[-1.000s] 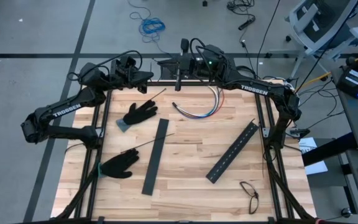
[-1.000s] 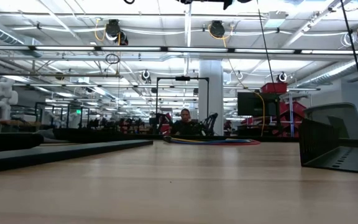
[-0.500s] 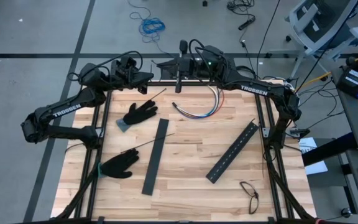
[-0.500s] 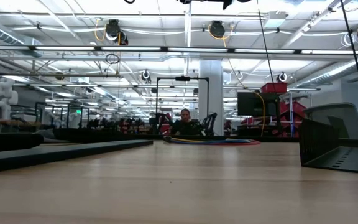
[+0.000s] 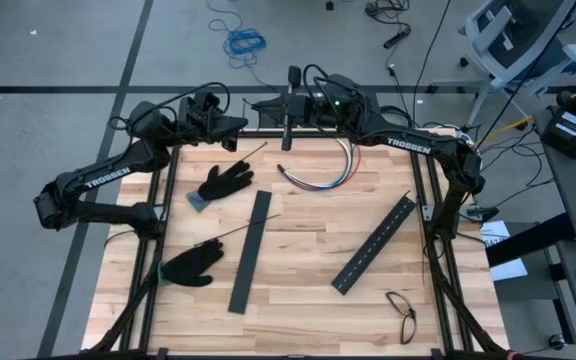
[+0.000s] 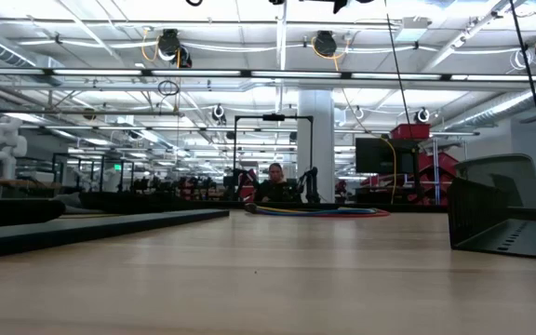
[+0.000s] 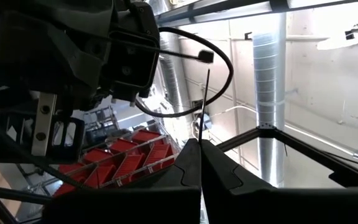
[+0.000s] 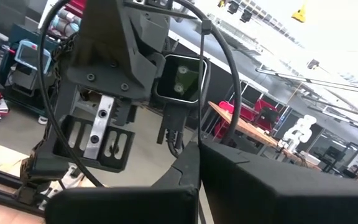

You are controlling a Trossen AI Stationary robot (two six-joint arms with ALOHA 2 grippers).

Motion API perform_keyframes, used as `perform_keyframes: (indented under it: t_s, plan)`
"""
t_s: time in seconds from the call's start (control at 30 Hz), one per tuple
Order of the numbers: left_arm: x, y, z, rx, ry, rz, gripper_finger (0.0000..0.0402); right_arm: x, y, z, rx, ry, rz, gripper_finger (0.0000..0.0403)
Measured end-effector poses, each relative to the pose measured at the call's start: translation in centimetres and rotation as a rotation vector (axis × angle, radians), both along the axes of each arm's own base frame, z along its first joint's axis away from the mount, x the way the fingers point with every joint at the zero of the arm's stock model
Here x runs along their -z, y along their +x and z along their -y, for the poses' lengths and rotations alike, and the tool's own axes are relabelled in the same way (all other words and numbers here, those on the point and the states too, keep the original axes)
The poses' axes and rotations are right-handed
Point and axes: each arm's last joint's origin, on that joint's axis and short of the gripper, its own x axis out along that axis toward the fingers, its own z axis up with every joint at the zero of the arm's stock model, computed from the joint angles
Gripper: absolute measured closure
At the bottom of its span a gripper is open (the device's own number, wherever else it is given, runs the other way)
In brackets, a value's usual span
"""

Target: Ziptie cables

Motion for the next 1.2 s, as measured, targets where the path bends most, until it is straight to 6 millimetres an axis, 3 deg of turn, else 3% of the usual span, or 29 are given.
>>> perform_keyframes:
  t_s: [1.2]
  plan:
    - [-0.14,-0.1,0.02,-0.008,0.002,0.013,0.0401,-0.11,-0.15,0.34,0.036,0.012,0.011,0.0403]
